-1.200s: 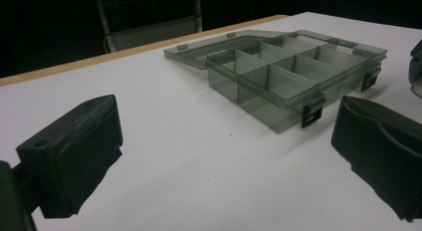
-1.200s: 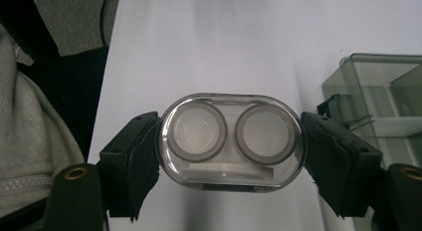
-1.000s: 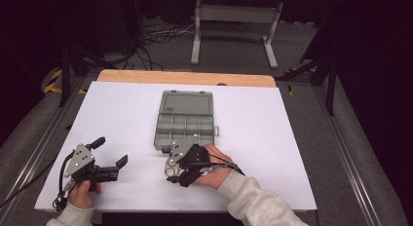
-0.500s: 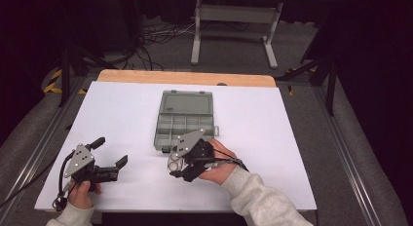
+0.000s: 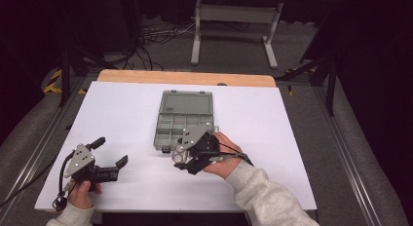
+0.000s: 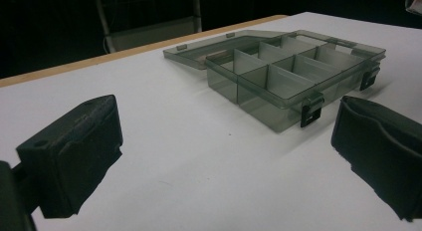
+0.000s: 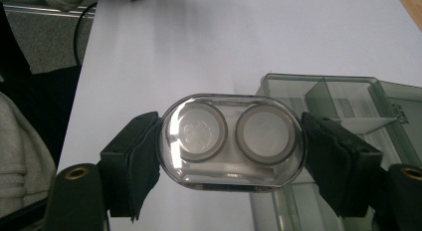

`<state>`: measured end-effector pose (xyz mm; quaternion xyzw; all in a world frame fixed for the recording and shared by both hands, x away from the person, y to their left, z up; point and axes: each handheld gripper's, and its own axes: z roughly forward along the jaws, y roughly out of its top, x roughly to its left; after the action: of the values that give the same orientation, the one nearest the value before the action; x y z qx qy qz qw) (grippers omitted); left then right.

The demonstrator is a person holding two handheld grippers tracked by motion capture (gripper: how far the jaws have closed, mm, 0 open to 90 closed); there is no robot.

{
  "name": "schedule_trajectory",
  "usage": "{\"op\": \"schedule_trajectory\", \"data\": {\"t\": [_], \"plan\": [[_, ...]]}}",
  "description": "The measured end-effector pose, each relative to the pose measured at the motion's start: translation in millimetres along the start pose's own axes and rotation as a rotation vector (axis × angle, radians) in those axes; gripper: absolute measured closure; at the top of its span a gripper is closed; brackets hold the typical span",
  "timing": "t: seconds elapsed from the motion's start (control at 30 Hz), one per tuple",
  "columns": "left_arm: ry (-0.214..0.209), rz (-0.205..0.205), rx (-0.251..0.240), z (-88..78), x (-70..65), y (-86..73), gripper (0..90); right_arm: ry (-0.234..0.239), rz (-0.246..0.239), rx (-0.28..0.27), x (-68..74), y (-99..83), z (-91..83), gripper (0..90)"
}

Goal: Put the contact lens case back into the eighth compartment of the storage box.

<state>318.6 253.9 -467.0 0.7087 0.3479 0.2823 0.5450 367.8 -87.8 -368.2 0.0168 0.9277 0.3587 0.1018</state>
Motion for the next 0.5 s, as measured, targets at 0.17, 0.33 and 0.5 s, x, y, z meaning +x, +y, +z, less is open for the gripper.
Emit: {"op": "schedule_trajectory", "data": {"t": [0.17, 0.33, 0.5], "plan": [[-0.001, 0.0, 0.0, 0.0, 0.0, 0.0, 0.4, -0.014, 0.009, 0.001, -6.4, -1.3, -5.0, 26.5], [-0.002, -0.002, -0.001, 0.1, -0.2, -0.1, 0.4, -0.032, 0.014, 0.007, -11.9, -2.9, -8.2, 26.5], [-0.002, -0.002, 0.0, 0.2, -0.3, -0.1, 0.4, -0.045, 0.018, 0.014, -17.5, -4.3, -11.5, 26.5]]}}
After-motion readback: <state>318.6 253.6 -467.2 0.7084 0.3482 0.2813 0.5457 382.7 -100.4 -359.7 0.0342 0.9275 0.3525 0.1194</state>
